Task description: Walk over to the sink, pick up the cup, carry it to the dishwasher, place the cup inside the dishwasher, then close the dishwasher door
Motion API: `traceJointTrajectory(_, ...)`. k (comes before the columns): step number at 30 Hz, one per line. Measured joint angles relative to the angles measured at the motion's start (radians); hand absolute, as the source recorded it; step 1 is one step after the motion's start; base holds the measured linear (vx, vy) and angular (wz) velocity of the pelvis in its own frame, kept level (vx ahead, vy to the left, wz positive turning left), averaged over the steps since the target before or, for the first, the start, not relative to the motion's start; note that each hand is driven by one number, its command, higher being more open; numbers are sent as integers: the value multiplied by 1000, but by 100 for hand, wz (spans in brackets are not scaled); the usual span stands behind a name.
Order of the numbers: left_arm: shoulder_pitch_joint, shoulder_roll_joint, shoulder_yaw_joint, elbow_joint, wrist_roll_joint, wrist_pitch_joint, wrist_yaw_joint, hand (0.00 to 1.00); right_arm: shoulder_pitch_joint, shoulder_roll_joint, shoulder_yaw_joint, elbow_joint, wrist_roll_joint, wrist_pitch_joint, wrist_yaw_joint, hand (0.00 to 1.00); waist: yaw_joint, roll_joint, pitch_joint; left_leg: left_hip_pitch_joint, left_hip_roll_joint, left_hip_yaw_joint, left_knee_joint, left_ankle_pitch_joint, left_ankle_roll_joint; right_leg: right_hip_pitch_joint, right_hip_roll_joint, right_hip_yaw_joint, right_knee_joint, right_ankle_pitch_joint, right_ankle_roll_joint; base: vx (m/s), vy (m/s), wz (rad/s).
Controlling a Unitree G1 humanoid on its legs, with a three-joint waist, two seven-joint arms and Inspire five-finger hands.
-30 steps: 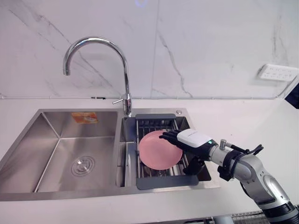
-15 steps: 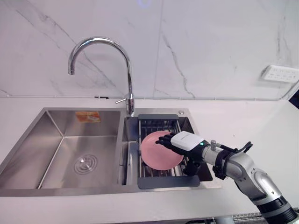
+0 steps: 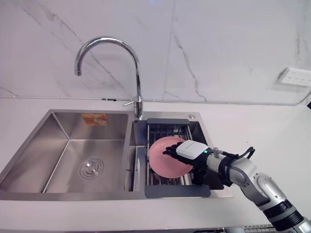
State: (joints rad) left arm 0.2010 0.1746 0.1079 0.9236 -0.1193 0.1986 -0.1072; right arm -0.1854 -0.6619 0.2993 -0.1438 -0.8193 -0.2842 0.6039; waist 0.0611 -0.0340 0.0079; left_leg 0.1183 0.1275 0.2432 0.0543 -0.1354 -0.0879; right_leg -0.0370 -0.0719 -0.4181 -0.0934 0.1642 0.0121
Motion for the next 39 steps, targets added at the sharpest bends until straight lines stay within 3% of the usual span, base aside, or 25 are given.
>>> traceJointTrajectory(7,-15,0,1,20,0,-6,1,100,-2,0,5,24,-38,0,-46,100,6,1,8,-4,-1,-5,1,2,4,0,-2,-3,0,2,-1,0,0,0)
traceJointTrajectory(13,-19,-6,1,20,0,-7,23,100,-2,11,5,39,-96,0,-166,100,5,4,13,-6,-1,-7,1,3,4,0,-2,-3,0,3,0,0,0,0)
traceJointTrajectory(14,-19,-6,1,20,0,-8,24,100,-2,19,2,39,-118,-1,-193,0,5,5,15,-6,-1,-7,1,3,4,0,-2,-3,0,3,0,0,0,0)
traceJointTrajectory(18,-24,-7,2,20,0,-13,33,100,-2,47,-7,39,-131,-11,-259,0,5,3,29,-6,-1,-7,2,3,4,1,-2,-2,0,4,0,0,0,0)
traceJointTrajectory(23,-24,-9,3,16,-2,-20,37,100,1,78,-8,68,-164,-22,-268,0,-1,8,50,-2,-2,-3,1,3,4,3,-3,-1,0,5,1,0,0,0)
traceJointTrajectory(24,-24,-9,3,16,-6,-20,37,100,3,80,-8,74,-164,-22,-267,100,-1,8,53,-2,-2,-3,1,3,4,3,-3,-1,0,5,1,0,0,0)
traceJointTrajectory(34,-24,-8,2,12,-28,-21,37,100,3,111,-8,59,-145,4,-208,100,-13,11,69,6,-1,0,-1,0,0,7,-2,-1,0,1,6,0,0,0)
traceJointTrajectory(35,-24,-8,2,14,-31,-21,38,100,4,111,-8,56,-145,8,-209,0,-13,11,69,6,-1,1,-1,0,0,6,-2,0,0,1,6,0,0,0)
traceJointTrajectory(39,-25,-9,2,18,-39,-23,43,100,26,111,-8,46,-157,18,-246,0,-12,11,68,6,-1,1,-1,0,0,6,-2,1,0,3,4,0,0,0)
